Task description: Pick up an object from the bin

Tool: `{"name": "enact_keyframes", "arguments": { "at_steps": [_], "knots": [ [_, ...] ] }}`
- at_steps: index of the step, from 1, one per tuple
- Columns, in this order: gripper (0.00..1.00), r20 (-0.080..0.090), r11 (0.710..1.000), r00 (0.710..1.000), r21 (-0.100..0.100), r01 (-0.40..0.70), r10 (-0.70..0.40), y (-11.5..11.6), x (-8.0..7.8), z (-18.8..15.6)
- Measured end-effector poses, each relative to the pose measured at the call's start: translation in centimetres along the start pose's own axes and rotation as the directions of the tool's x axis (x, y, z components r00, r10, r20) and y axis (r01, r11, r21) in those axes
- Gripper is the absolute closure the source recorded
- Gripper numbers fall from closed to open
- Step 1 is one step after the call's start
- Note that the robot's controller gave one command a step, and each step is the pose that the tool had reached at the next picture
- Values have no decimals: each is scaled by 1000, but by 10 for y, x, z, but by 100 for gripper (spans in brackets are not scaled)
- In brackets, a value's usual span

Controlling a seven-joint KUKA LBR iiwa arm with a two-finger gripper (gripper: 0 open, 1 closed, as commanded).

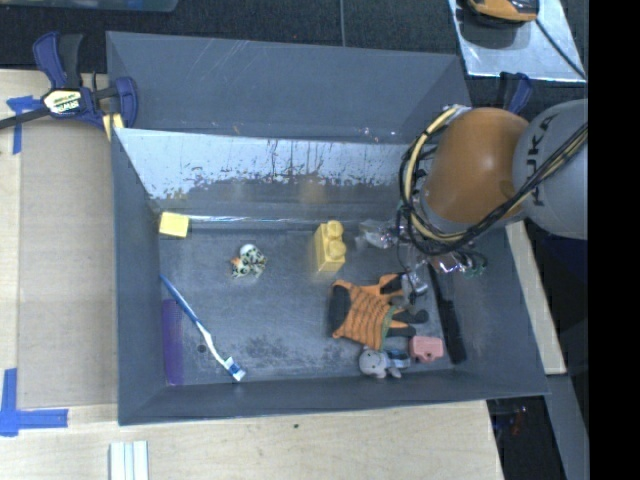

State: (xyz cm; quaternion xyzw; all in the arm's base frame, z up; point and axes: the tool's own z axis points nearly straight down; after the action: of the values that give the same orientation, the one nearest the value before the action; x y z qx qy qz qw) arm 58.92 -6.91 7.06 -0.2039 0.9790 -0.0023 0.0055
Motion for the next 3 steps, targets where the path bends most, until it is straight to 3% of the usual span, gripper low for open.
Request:
{"name": "enact_keyframes", "arguments": {
  "at_steps": [1, 3],
  "knots": [
    [100, 6, 982, 982, 2, 187, -187, 22, 3, -2],
    [100, 7, 982, 982, 3, 187, -187, 22, 3, -9]
  ]
}}
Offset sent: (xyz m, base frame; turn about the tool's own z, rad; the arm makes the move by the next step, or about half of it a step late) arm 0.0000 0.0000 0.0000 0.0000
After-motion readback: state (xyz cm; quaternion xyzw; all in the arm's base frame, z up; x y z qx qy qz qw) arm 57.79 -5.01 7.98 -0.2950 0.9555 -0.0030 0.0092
